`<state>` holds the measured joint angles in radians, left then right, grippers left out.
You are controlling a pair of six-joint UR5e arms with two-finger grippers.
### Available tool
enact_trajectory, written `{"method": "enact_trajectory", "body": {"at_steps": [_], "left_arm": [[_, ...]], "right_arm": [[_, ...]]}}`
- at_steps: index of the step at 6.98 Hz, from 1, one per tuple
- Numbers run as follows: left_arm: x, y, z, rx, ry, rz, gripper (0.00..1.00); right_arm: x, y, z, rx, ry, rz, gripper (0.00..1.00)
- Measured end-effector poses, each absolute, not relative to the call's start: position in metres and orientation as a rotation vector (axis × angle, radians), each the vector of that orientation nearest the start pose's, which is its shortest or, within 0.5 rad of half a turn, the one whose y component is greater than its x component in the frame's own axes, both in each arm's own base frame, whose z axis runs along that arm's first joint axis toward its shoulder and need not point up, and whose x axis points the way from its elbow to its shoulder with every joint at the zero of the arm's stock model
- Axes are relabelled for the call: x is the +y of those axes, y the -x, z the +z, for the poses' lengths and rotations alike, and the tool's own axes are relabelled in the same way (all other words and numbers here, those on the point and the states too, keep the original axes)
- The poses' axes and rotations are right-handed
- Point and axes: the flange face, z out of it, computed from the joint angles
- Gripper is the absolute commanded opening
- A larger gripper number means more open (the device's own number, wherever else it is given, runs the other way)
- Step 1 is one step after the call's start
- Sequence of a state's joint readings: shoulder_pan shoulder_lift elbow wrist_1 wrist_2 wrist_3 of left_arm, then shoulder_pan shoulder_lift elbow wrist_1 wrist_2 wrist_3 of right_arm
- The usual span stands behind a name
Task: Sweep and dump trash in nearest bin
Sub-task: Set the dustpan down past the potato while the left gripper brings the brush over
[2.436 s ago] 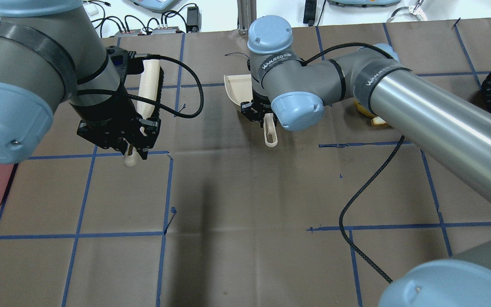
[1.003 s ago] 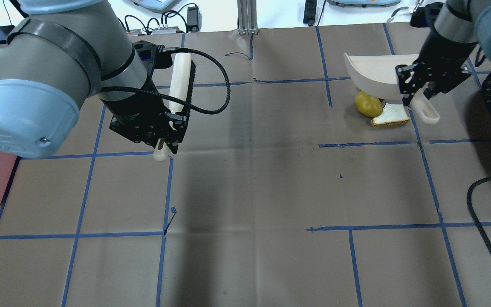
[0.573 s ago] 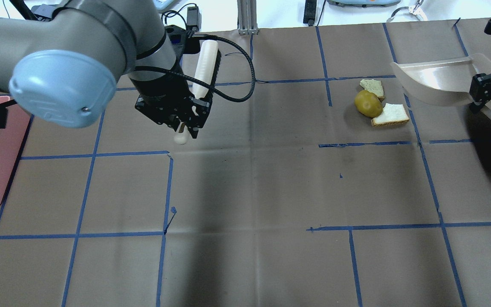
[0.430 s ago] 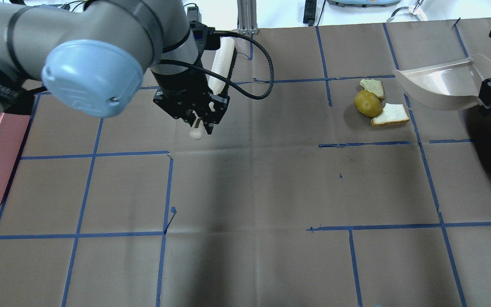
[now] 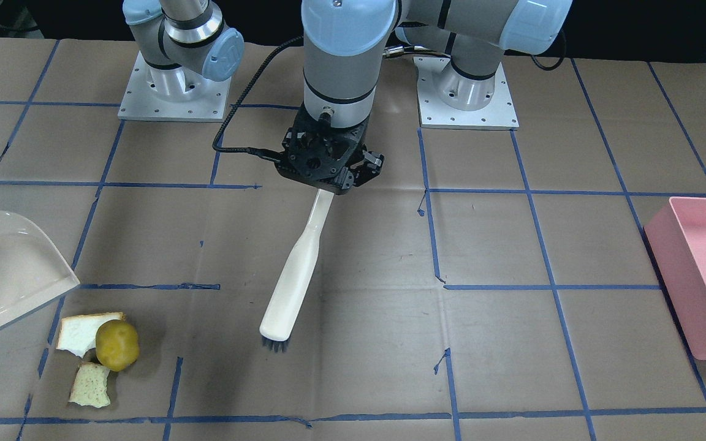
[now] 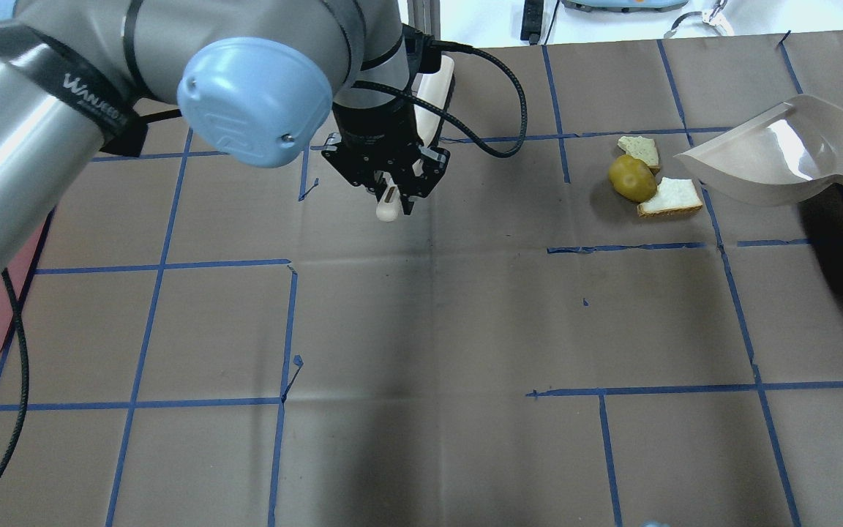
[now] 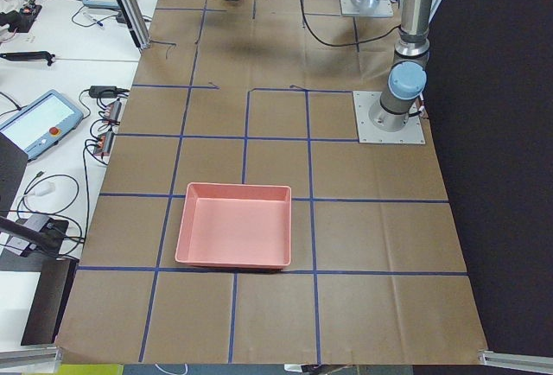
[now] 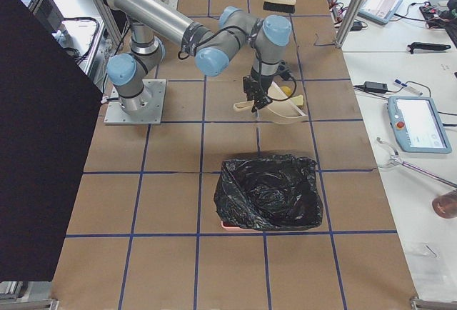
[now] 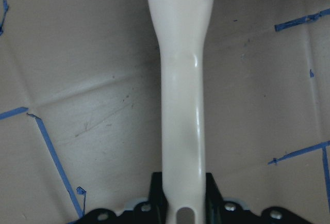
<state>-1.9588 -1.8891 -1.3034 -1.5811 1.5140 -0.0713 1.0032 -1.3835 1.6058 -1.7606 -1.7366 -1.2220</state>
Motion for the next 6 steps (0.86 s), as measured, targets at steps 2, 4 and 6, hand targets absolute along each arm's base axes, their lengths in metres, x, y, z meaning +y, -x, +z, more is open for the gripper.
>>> {"method": "enact_trajectory", "body": {"at_steps": [2, 4, 6], "left_arm": [[-0.540, 0.396, 0.435, 3.130, -0.554, 0.109, 0.04], [-0.552, 0.430, 0.419, 3.111, -0.617, 0.135, 0.00], [-0.559, 0.451, 0.399, 3.097, -0.653, 0.157, 0.00]], "right_arm": [[-0.539, 0.256, 0.379, 2.972, 1.391, 0.233, 0.06], [-0.553, 0.285, 0.363, 2.904, 1.691, 0.217, 0.06], [-0.563, 0.298, 0.332, 2.825, 1.818, 0.230, 0.06]]}}
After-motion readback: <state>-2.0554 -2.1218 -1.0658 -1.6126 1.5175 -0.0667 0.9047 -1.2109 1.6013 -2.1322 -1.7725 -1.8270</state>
